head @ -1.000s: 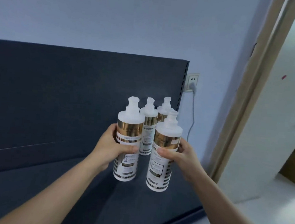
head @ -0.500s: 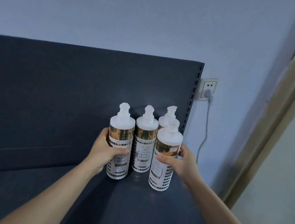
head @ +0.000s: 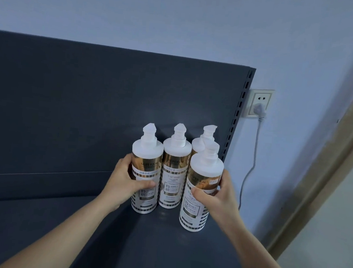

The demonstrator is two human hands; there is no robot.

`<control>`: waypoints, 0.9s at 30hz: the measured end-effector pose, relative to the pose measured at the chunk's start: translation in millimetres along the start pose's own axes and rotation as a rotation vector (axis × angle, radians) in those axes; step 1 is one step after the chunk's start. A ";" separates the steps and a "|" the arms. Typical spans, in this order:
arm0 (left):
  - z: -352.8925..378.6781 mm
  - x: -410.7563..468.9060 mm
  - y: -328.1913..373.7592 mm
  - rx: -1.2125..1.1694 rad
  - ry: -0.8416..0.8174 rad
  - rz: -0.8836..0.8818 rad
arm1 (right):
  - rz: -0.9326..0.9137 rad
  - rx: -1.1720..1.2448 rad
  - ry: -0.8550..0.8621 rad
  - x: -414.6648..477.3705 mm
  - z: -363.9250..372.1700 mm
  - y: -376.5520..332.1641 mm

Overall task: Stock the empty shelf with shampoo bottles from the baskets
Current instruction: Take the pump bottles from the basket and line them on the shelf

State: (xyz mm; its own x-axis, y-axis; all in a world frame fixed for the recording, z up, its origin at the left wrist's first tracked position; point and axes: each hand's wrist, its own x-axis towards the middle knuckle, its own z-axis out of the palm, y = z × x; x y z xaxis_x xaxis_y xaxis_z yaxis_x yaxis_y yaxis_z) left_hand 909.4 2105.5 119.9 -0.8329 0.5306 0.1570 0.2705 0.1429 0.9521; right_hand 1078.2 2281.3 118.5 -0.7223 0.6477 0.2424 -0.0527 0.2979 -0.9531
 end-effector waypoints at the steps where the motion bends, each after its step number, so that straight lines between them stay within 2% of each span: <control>1: -0.2 -1.6 1.6 0.057 0.006 0.021 | -0.004 -0.013 0.011 -0.7 1.6 0.7; 4: -0.3 -5.1 1.5 0.151 0.028 0.075 | -0.018 -0.142 0.048 -2.1 5.2 3.9; 8: 0.7 -5.8 -1.3 0.132 0.060 0.076 | 0.002 -0.290 0.081 -5.1 5.1 6.1; 17: 1.9 -2.8 -2.2 0.112 0.030 0.070 | 0.002 -0.254 0.023 0.6 -4.3 8.5; 27: 6.0 -3.6 -3.0 0.367 0.059 0.149 | 0.081 -0.229 0.015 -7.2 -5.2 0.4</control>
State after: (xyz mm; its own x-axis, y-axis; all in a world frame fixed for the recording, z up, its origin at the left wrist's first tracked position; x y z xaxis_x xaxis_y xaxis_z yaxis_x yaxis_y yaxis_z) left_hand 914.5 2108.2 114.9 -0.7950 0.5206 0.3114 0.5361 0.3628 0.7622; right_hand 1087.0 2280.5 117.2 -0.7076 0.6855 0.1715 0.1633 0.3947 -0.9042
